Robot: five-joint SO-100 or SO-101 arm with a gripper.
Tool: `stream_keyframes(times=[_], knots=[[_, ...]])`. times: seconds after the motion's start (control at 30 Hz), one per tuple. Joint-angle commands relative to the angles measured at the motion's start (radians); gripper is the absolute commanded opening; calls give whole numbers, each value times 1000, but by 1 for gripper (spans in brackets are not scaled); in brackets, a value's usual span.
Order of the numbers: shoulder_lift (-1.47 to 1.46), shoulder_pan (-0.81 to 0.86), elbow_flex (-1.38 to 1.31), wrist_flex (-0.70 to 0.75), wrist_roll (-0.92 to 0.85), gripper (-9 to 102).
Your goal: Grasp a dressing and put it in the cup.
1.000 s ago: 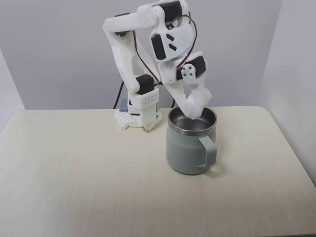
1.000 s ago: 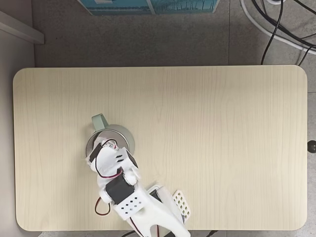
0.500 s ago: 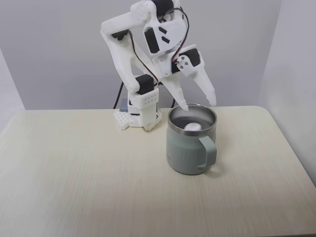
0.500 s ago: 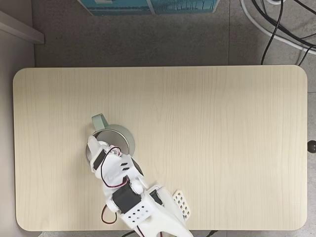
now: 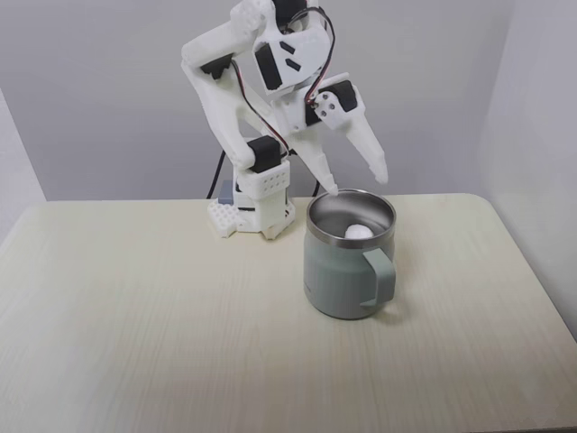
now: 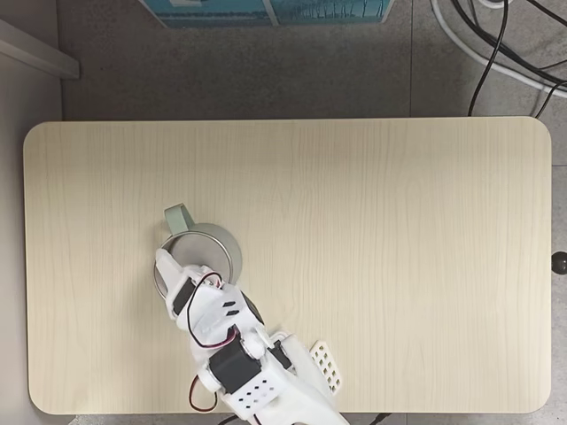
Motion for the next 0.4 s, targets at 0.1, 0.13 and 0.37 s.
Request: stream_keyframes(times=[0.1,0.13,0.37], knots=[[-14,-29,8,6,18,24],[-14,-29,9,6,17,24],[-9,9,31,9,-15,25]])
